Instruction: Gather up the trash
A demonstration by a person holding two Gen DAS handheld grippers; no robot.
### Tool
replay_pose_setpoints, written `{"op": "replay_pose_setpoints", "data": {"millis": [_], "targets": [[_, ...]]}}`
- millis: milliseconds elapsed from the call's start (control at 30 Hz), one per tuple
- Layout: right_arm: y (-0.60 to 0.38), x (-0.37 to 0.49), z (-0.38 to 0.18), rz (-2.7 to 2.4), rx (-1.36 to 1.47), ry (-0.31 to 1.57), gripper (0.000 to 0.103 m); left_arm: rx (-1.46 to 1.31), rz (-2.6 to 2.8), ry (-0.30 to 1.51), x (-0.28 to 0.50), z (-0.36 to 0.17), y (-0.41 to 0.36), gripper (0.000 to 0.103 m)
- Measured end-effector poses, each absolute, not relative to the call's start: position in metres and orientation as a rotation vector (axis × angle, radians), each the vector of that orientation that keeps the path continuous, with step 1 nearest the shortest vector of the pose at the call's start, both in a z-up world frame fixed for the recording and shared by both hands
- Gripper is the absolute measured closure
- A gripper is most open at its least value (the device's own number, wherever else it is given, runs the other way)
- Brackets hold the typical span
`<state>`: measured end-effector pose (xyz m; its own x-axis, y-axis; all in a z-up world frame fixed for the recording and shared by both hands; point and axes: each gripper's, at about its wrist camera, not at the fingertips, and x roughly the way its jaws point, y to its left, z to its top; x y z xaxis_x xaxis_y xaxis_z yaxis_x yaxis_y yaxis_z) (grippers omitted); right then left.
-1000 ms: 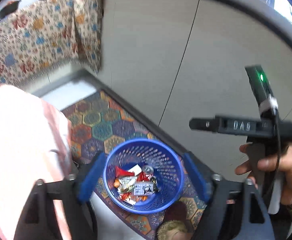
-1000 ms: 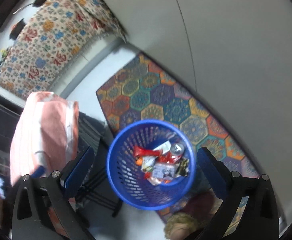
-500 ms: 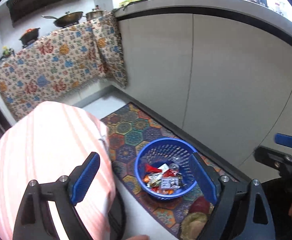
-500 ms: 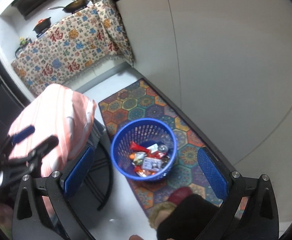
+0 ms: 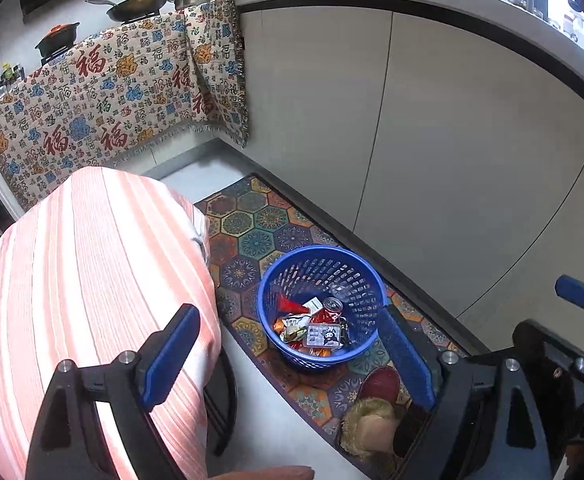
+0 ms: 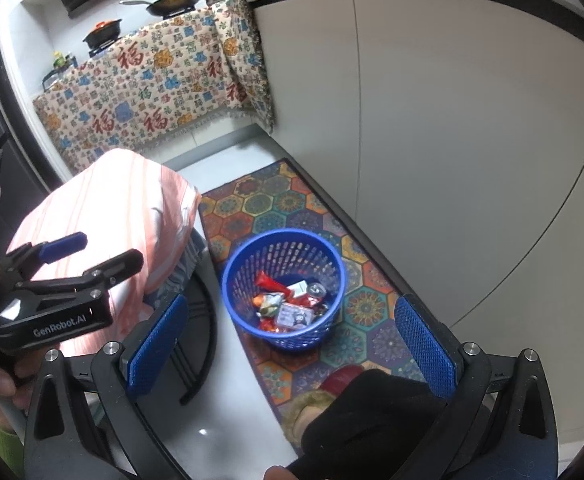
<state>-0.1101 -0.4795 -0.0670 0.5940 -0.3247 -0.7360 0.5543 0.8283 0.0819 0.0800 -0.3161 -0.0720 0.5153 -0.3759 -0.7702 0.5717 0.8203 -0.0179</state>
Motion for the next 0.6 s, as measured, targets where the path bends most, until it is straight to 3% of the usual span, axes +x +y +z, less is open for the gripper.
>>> {"op": "replay_pose_setpoints", "data": {"millis": [600], "targets": [[-0.468,-0.11,-0.071,-0.503,0.333,0.812,0.0,0.257,-0.556,0.886,0.082,-0.075,-0.313,0.011]]}}
